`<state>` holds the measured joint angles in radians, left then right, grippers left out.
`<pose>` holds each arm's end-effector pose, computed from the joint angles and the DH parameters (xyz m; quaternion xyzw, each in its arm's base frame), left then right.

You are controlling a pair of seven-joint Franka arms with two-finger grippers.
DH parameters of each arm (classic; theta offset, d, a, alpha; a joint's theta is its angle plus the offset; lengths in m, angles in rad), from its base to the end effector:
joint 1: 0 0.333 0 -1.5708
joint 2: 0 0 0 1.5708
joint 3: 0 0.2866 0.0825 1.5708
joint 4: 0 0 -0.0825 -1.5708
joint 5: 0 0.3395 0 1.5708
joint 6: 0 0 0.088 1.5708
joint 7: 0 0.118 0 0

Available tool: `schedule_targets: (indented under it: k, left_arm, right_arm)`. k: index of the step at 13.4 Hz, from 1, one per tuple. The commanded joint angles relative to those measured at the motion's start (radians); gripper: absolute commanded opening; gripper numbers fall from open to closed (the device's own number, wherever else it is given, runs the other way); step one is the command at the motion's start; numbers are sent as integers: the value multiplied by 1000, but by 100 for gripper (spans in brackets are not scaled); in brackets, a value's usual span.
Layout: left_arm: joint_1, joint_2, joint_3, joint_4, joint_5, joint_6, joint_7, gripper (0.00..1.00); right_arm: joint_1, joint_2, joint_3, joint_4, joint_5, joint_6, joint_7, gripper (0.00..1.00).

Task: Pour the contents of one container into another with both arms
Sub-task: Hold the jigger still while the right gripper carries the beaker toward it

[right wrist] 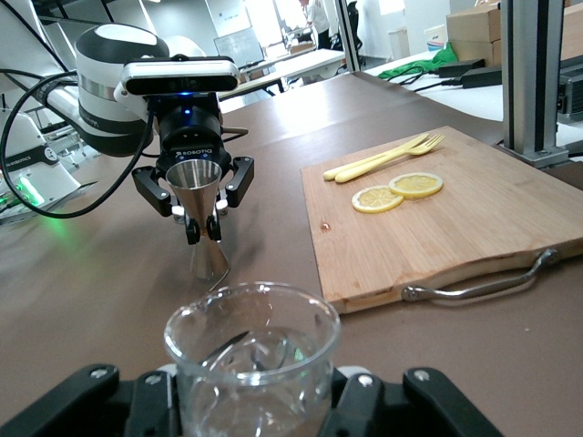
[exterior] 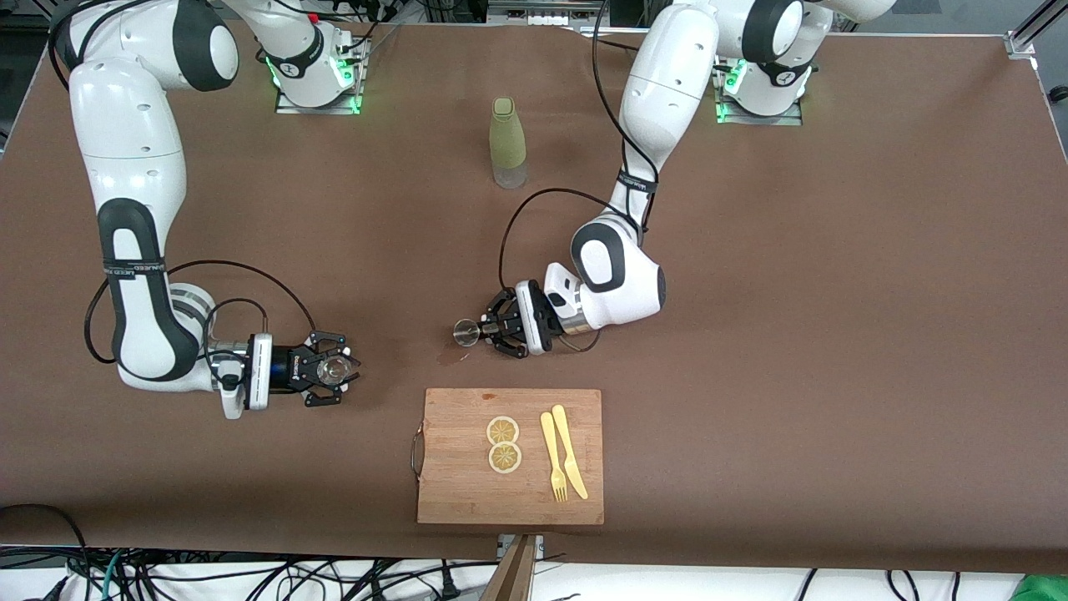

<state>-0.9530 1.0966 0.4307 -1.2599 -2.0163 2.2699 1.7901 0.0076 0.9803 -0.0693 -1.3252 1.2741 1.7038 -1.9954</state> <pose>0.5498 -0.4521 0.1479 0.7183 -0.4500 0.3415 0.4061 0.6496 0.0708 0.1611 -0.6481 -0.5089 -0.3172 0.4694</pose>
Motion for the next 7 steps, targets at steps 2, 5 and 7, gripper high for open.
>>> schedule_targets:
  k: [2,5,7]
  left_arm:
    - [-36,23,30,45,11,31,-70,0]
    - [-44,23,40,45,14,33,-78,0]
    - [-58,23,43,46,46,65,-118,0]
  right_arm:
    - [-3,-41,20,24,-59,-4,102,24]
    - [-1,-55,22,33,-67,-6,131,24]
    - [-1,-69,43,58,-119,-6,194,24]
